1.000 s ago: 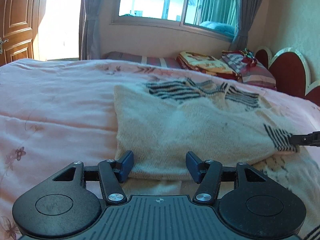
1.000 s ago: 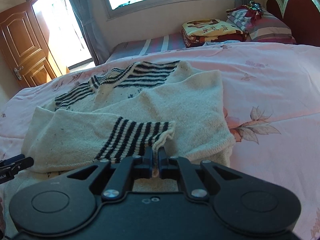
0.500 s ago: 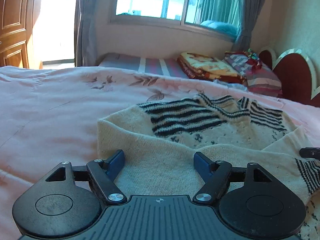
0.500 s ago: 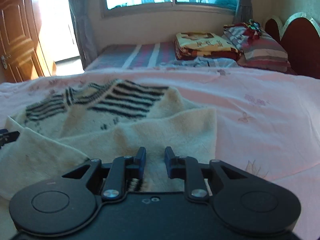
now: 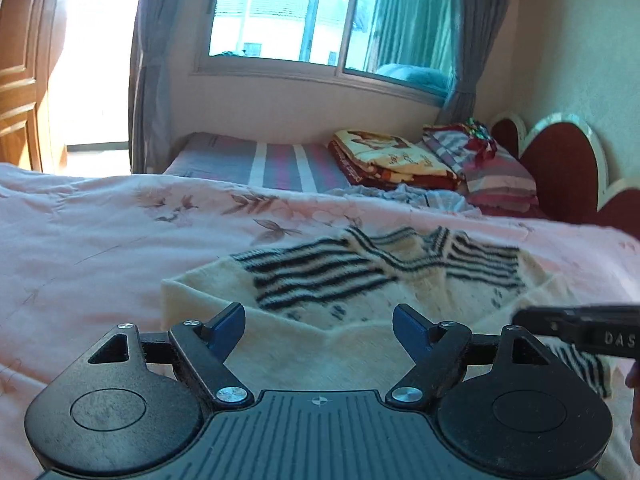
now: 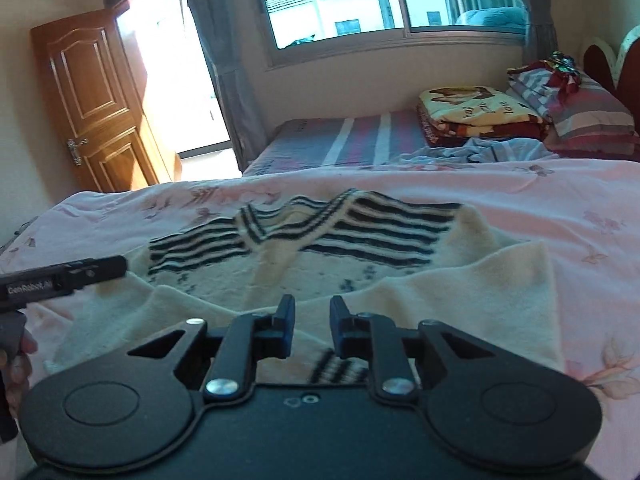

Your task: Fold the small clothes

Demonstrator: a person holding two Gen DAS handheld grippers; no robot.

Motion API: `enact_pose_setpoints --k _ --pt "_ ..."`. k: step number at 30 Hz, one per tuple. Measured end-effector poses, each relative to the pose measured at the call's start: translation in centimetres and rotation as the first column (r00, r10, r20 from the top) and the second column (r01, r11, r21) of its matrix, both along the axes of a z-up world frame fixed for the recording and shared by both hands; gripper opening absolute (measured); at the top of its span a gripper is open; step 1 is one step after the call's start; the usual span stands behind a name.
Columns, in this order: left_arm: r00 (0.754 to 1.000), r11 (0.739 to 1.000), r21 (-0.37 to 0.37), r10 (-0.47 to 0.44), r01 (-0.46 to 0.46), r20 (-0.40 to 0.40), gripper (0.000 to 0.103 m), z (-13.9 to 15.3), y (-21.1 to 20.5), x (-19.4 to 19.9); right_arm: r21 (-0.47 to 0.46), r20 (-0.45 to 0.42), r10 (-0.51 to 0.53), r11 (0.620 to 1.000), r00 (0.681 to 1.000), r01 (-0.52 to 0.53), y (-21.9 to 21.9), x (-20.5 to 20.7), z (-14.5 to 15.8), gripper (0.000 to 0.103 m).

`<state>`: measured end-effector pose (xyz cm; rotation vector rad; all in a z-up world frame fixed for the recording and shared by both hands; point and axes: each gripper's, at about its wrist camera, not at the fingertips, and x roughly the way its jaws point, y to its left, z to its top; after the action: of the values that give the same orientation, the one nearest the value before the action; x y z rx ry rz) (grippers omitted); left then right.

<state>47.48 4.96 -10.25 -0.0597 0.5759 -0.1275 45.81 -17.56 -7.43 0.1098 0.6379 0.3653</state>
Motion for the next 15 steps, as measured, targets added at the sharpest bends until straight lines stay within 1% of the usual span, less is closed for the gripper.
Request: enact_pose_setpoints --k 1,2,3,4,5,6,8,10,12,13,14,15 --pt "1.0 0.999 0.054 0.005 -0.003 -0.021 0.081 -1.0 -1.2 -0.2 -0.01 -0.003 0.027 1.0 1.0 -0.027 1.1 0.0 -0.2 0.02" --pt "0.997 0.997 0.07 0.026 -0.021 -0.074 0.081 -2.1 -1.6 0.1 -0.037 -0.018 0.047 0.998 0.999 -0.047 2.2 0.2 -0.6 0.018" --pt "0.995 0.997 0.075 0.042 -0.035 -0.089 0.085 -2.9 -1.8 0.2 -0.079 -0.058 0.052 0.995 0.997 -0.057 3.0 0.6 -1.4 0.018" --pt "0.997 0.995 0.094 0.038 -0.031 -0.07 0.085 -3.1 -2.0 -0.1 -0.109 -0.077 0.047 0.992 0.996 -0.055 3.4 0.7 -2.2 0.018" --pt "0.996 0.995 0.096 0.031 -0.023 -0.081 0.085 -2.6 -2.0 0.0 -0.113 -0.063 0.049 0.992 0.997 -0.056 3.4 0.5 -2.0 0.018" --pt "0.996 0.996 0.085 0.028 -0.021 -0.083 0.085 -1.9 -1.6 0.0 -0.11 -0.066 0.051 0.992 0.997 -0.058 3.2 0.3 -1.7 0.018" --pt "0.999 0.998 0.041 0.05 -0.049 -0.021 0.085 -0.3 -0.2 -0.2 -0.078 -0.039 0.045 0.996 0.998 -0.048 2.3 0.0 -0.9 0.02" --pt "0.997 0.997 0.034 0.074 -0.073 -0.016 0.085 -0.1 0.9 1.0 -0.071 -0.027 0.036 0.997 0.999 -0.038 2.0 0.1 -0.7 0.022" --pt "0.994 0.996 0.034 0.087 -0.085 -0.066 0.085 -1.3 1.9 2.6 -0.11 -0.07 0.026 0.993 0.997 -0.034 2.2 0.7 -1.8 0.021" --pt "0.989 0.995 0.036 0.095 -0.091 -0.11 0.085 -2.5 2.5 3.5 -0.109 -0.053 0.031 0.993 0.998 -0.037 2.2 0.6 -2.2 0.02" --pt "0.994 0.997 0.025 0.077 -0.075 -0.079 0.088 -3.1 2.9 3.5 -0.102 -0.049 0.032 0.994 0.998 -0.037 2.1 0.6 -2.2 0.02" --pt "0.994 0.997 0.014 0.072 -0.071 -0.085 0.089 -3.0 3.0 3.5 -0.093 -0.052 0.03 0.995 0.998 -0.035 2.0 0.5 -2.1 0.02"
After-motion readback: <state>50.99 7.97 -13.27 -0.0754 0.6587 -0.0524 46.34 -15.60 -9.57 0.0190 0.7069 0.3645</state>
